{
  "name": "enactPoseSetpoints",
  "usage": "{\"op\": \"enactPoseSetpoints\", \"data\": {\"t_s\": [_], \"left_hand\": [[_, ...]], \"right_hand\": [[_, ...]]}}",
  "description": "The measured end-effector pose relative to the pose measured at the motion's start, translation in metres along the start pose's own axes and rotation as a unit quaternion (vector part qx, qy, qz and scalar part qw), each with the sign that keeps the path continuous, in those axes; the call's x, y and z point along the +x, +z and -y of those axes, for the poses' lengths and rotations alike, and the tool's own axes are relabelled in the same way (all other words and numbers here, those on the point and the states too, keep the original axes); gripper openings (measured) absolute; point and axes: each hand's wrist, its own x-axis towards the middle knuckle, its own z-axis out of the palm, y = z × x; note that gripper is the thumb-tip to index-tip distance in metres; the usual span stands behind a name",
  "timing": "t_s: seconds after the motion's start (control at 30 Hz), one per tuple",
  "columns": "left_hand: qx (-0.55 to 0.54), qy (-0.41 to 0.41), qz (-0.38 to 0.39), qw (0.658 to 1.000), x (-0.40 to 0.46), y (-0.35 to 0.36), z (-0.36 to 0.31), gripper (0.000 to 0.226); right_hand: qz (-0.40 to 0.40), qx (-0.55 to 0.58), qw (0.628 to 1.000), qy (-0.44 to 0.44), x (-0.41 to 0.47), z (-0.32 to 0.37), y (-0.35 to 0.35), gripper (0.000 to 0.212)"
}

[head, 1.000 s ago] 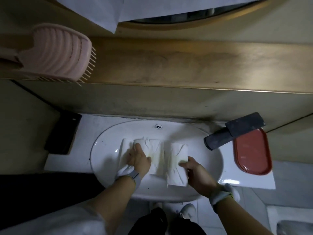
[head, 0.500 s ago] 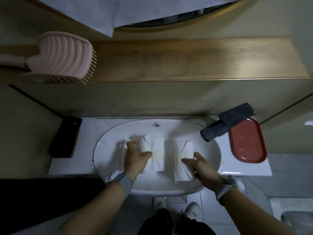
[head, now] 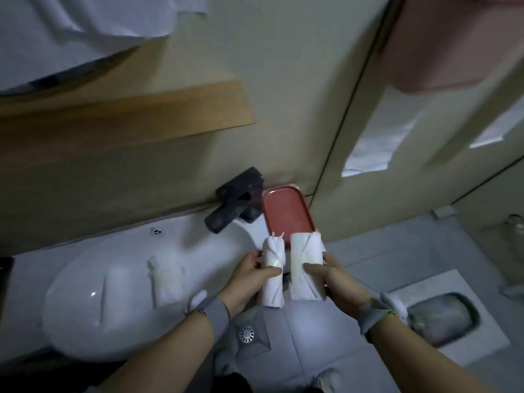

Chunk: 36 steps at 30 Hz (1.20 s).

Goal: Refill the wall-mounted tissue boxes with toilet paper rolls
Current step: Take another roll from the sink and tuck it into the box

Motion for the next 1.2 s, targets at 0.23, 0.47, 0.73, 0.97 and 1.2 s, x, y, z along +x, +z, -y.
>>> {"op": "enactPoseSetpoints", "data": {"t_s": [0.23, 0.47, 0.73, 0.97, 1.2], "left_hand": [[0.068, 0.088, 0.059, 0.992, 0.012, 0.187, -0.061, 0.063], [0.124, 0.181, 0.111, 0.969, 0.019, 0.309, -0.149, 0.071], [0.141, 0.348, 0.148, 0.915, 0.039, 0.415, -0.281, 0.077], [0.03, 0.441, 0.189, 0.877, 0.067, 0.496, -0.387, 0.063], [-0.025, 0.505, 0.151, 0.849, 0.095, 0.527, -0.478, 0.073]], "right_hand": [[-0.074, 0.08, 0.992, -0.067, -0.029, 0.03, -0.182, 0.035], [-0.133, 0.107, 0.973, -0.158, -0.068, 0.095, -0.322, 0.032], [-0.165, 0.123, 0.937, -0.284, -0.089, 0.22, -0.438, 0.032], [-0.155, 0.052, 0.91, -0.38, -0.095, 0.347, -0.511, 0.049], [-0.108, -0.037, 0.884, -0.452, -0.087, 0.468, -0.551, 0.048]]}}
